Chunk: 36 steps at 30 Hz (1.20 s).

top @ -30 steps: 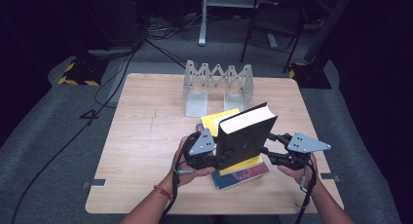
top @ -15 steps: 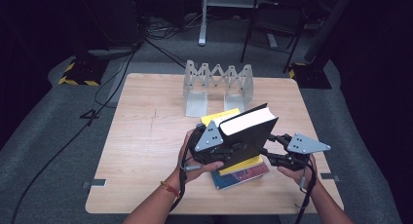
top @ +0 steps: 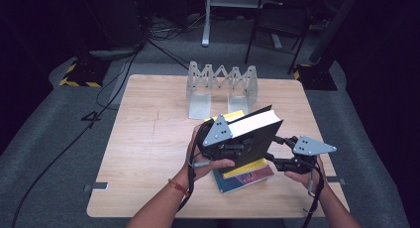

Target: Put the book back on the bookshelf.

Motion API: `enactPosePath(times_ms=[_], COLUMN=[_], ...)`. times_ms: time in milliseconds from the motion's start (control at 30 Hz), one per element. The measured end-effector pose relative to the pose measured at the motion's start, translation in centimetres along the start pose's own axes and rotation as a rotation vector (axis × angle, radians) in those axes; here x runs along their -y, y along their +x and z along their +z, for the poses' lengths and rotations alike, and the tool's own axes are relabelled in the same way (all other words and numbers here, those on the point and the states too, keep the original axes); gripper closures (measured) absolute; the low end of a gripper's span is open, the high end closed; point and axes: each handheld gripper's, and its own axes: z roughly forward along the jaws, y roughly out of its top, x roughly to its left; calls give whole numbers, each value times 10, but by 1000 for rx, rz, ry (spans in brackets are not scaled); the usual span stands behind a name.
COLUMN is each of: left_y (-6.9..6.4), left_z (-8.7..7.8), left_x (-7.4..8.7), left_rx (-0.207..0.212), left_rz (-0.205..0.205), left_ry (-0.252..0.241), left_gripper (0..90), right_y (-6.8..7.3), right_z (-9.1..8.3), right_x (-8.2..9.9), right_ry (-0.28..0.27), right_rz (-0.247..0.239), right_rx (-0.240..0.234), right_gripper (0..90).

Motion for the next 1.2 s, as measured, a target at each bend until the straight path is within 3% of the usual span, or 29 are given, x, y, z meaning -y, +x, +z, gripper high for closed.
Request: enactPosePath(times_ms=[67, 133, 267, 367, 567, 700, 1033, 1200], left_y=[2, 3, 4, 4, 7, 7, 1, -6], left_z=[1, 1, 1, 2, 4, 7, 11, 15], left_x=[1, 1, -2, -4, -9, -14, -22, -30], left_rx=[29, 31, 42, 42, 36, 40, 31, 31], left_rz=[-17, -17, -13, -20, -38, -43, -13, 28], left_ry=[1, 4, 26, 33, 37, 47, 59, 72], left_gripper=[444, 453, 469, 482, 496, 503, 509, 513], right_y=[-4, -9, -19, -26, -36, -37, -41, -42], right_z=[-3, -6, -16, -24, -25, -24, -20, -20], right_x=[7, 16, 39, 56, 66, 68, 77, 78], right_ry=[47, 112, 175, 228, 248, 254, 279, 284], right_rz=[-5, -10, 64, 103, 153, 160, 179, 183], right_rx=[-12, -12, -5, 27, 78, 82, 99, 93], right_gripper=[340, 332, 332, 332, 329, 323, 307, 306])
